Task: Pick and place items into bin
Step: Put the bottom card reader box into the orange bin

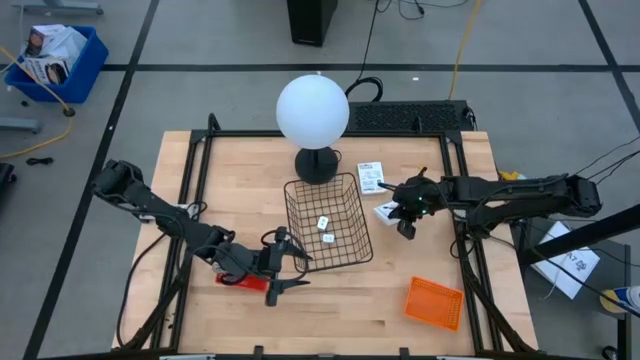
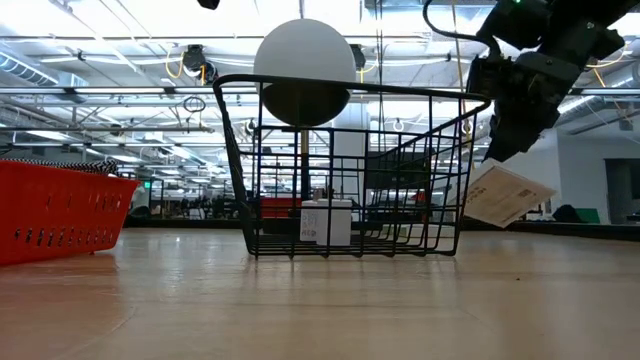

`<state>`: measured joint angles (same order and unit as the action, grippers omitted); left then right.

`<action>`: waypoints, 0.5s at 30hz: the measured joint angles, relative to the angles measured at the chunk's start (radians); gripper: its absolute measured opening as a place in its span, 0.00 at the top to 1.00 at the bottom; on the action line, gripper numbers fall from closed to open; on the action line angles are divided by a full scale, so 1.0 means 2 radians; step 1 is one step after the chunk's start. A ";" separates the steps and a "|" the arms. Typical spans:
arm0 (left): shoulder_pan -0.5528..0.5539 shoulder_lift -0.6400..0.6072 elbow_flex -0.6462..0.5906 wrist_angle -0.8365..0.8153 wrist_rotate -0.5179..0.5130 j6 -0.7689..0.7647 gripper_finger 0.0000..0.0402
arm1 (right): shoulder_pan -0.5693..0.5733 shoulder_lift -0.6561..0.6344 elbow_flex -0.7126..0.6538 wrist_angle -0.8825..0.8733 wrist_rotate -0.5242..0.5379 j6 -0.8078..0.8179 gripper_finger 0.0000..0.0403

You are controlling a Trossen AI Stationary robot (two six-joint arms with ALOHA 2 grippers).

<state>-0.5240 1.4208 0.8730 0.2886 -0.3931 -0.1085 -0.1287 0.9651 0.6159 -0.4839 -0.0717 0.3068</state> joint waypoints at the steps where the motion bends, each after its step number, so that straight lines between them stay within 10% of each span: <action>1: 0.000 0.000 0.000 0.000 0.000 0.000 0.32 | 0.000 -0.003 0.000 -0.002 0.000 0.003 1.00; 15: 0.000 0.000 0.000 0.000 0.000 0.000 0.32 | 0.049 -0.055 0.000 -0.011 0.014 0.064 1.00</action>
<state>-0.5240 1.4208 0.8730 0.2890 -0.3935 -0.1081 -0.0304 0.8542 0.6167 -0.5055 -0.0446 0.4342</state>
